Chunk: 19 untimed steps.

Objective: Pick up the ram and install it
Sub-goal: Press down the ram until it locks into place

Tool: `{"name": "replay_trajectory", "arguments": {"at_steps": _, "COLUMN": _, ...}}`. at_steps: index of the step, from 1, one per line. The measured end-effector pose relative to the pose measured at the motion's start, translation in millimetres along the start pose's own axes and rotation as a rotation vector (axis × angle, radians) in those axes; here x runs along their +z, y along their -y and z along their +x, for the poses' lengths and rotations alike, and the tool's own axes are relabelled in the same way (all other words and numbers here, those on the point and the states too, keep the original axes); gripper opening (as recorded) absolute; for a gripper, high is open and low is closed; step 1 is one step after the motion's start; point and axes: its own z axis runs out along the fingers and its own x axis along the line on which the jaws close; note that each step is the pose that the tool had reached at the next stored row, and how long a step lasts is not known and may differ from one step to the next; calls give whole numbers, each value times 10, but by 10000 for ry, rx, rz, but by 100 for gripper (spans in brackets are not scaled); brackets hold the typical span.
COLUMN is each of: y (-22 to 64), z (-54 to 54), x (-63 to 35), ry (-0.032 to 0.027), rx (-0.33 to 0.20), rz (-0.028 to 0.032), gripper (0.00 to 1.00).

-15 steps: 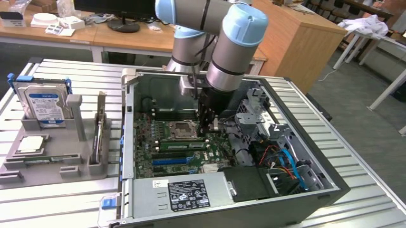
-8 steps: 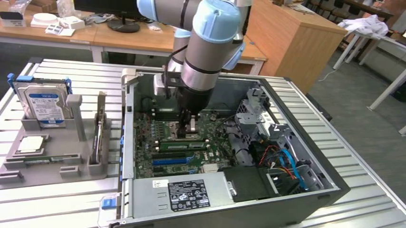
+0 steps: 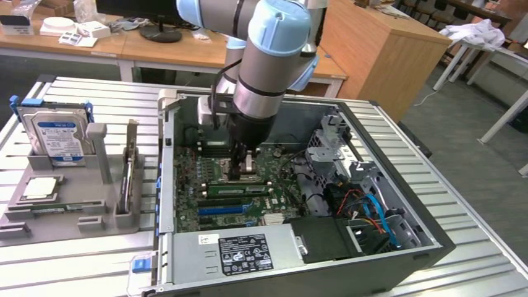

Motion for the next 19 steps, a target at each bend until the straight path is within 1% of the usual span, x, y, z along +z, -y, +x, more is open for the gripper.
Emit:
{"name": "replay_trajectory", "arguments": {"at_steps": 5, "y": 2, "z": 12, "x": 12, "ry": 1, "rx": -1, "rz": 1, "gripper": 11}}
{"name": "replay_trajectory", "arguments": {"at_steps": 14, "y": 2, "z": 18, "x": 144, "ry": 0, "rx": -2, "rz": 1, "gripper": 11}}
{"name": "replay_trajectory", "arguments": {"at_steps": 19, "y": 2, "z": 19, "x": 151, "ry": -1, "rx": -2, "rz": 0, "gripper": 11}}
